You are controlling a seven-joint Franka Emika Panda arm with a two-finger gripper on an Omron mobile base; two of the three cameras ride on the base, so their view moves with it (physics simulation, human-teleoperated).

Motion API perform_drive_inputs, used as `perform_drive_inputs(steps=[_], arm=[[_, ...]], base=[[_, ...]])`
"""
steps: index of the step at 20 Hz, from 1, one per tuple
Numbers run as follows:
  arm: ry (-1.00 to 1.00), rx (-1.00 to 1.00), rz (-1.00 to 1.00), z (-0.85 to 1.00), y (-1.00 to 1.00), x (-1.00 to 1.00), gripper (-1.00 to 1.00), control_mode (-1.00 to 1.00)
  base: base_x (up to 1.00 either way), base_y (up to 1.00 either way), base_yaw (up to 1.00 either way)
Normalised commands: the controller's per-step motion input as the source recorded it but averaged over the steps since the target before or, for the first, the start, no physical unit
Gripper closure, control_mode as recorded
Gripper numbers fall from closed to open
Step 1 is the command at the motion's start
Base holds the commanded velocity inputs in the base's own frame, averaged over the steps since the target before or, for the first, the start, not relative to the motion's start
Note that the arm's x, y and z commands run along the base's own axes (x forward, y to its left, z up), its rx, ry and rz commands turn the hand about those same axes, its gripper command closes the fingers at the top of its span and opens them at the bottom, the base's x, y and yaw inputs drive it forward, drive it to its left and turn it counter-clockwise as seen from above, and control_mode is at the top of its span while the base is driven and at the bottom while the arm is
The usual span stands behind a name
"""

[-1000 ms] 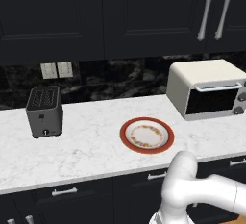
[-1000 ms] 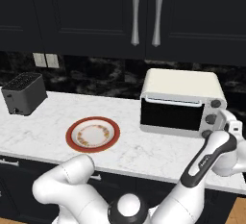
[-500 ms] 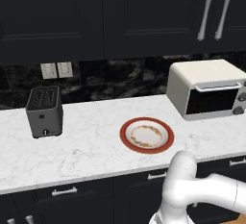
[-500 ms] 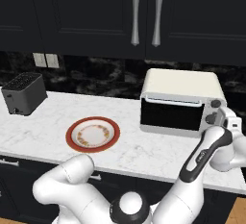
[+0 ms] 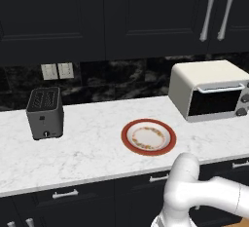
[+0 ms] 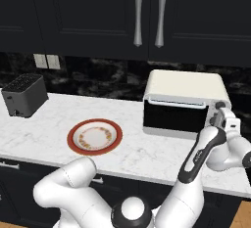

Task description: Pick up the kebab skewer and baguette bread, and place them inside the toaster oven. Close the toaster oven door and start by setting the timer.

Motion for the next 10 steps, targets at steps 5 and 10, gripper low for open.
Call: perform_drive_inputs(steps=[5, 10], arm=[[0.00, 0.00, 0.00, -0.13, 0.00, 0.20, -1.00, -1.00], [0.00, 0.00, 0.00, -0.12, 0.00, 0.19, -1.00, -1.00]], base=[[0.00, 0.00, 0.00], [0.00, 0.00, 0.00]])
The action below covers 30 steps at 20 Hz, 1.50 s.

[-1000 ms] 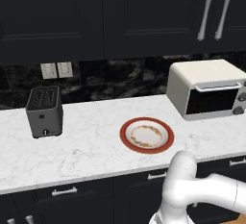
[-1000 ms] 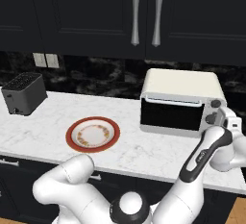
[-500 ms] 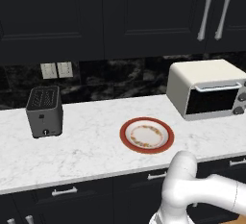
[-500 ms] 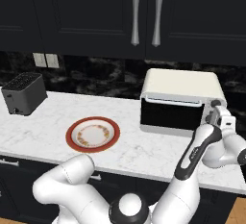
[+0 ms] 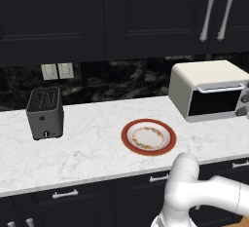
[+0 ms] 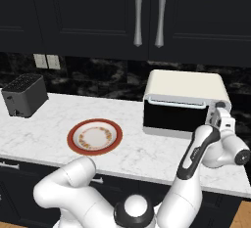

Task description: Pick up the kebab skewer and baguette bread, and place them inside the toaster oven. Close the toaster oven door and start by setting the timer.

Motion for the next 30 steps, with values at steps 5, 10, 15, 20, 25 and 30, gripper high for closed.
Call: perform_drive_inputs(steps=[5, 10, 15, 20, 25, 30], arm=[[0.00, 0.00, 0.00, -0.03, -0.03, 0.17, -1.00, -1.00], [0.00, -0.01, -0.02, -0.01, -0.34, 0.10, -1.00, -1.00], [0.00, -0.04, -0.04, -0.18, -0.29, 0.00, -1.00, -1.00], [0.00, -0.04, -0.04, -0.24, -0.02, 0.04, -1.00, -1.00], [-0.04, -0.02, -0.03, -0.05, 0.00, 0.13, -1.00, -1.00], [-0.06, 0.00, -0.04, 0.00, 0.00, 0.06, -1.00, -1.00]], base=[[0.00, 0.00, 0.00], [0.00, 0.00, 0.00], [0.00, 0.00, 0.00], [0.00, 0.00, 0.00], [0.00, 0.00, 0.00], [0.00, 0.00, 0.00]])
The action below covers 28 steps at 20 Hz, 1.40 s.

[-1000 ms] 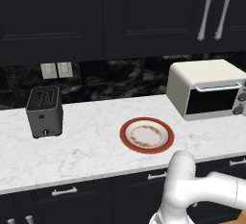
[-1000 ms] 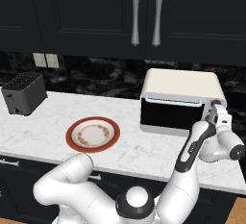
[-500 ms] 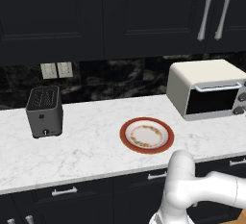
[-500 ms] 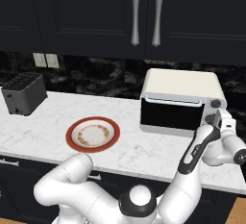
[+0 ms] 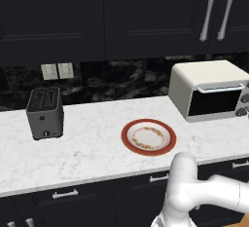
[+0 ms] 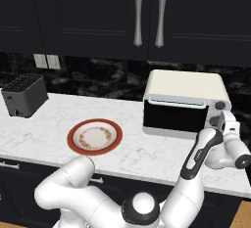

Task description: Pick up the kebab skewer and baguette bread, and place them inside the toaster oven. Close the toaster oven door and start by setting the timer.

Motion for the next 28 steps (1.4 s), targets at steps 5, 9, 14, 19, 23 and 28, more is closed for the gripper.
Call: perform_drive_inputs(steps=[5, 9, 14, 19, 23, 28], arm=[[-0.03, -0.01, -0.04, 0.00, 0.06, 0.01, -1.00, -1.00], [-0.01, 0.00, -0.02, 0.00, 0.07, 0.08, -1.00, -1.00], [0.00, 0.00, -0.01, 0.06, 0.03, 0.04, -1.00, -1.00], [0.00, 0.00, -0.01, 0.03, 0.00, 0.00, -1.00, -1.00], [-0.04, -0.01, -0.01, 0.06, 0.00, 0.00, -1.00, -1.00], [-0.04, -0.01, -0.01, 0.01, 0.02, 0.00, -1.00, -1.00]], base=[[0.00, 0.00, 0.00], [0.00, 0.00, 0.00], [0.00, 0.00, 0.00], [0.00, 0.00, 0.00], [0.00, 0.00, 0.00], [0.00, 0.00, 0.00]])
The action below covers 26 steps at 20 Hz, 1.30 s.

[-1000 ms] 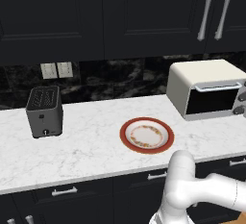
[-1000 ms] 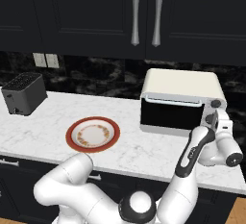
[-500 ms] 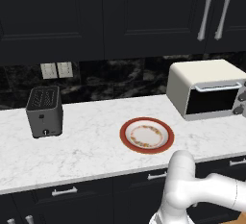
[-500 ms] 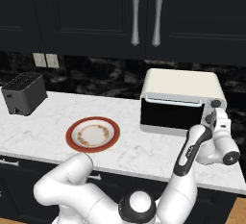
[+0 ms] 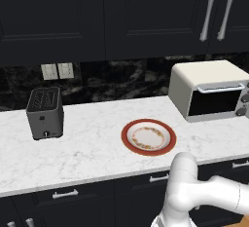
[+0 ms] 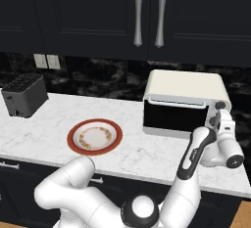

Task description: Pick up the kebab skewer and baguette bread, and place them inside the toaster oven. Close the toaster oven door and start by setting the timer.

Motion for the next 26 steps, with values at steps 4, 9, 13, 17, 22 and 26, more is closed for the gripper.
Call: perform_drive_inputs(steps=[4, 9, 13, 17, 22, 26], arm=[[-0.04, -0.01, -0.01, 0.00, 0.06, -0.04, -1.00, -1.00], [-0.03, -0.01, -0.01, 0.00, 0.04, -0.13, -1.00, -1.00], [-0.02, -0.01, -0.02, 0.01, 0.03, -0.11, -1.00, -1.00], [-0.03, -0.02, -0.01, 0.02, 0.13, 0.00, -1.00, -1.00], [0.00, -0.04, -0.01, 0.00, 0.16, 0.00, -1.00, -1.00], [0.00, -0.03, -0.02, 0.00, 0.00, 0.01, -1.00, -1.00]], base=[[0.00, 0.00, 0.00], [0.00, 0.00, 0.00], [0.00, 0.00, 0.00], [0.00, 0.00, 0.00], [0.00, 0.00, 0.00], [0.00, 0.00, 0.00]])
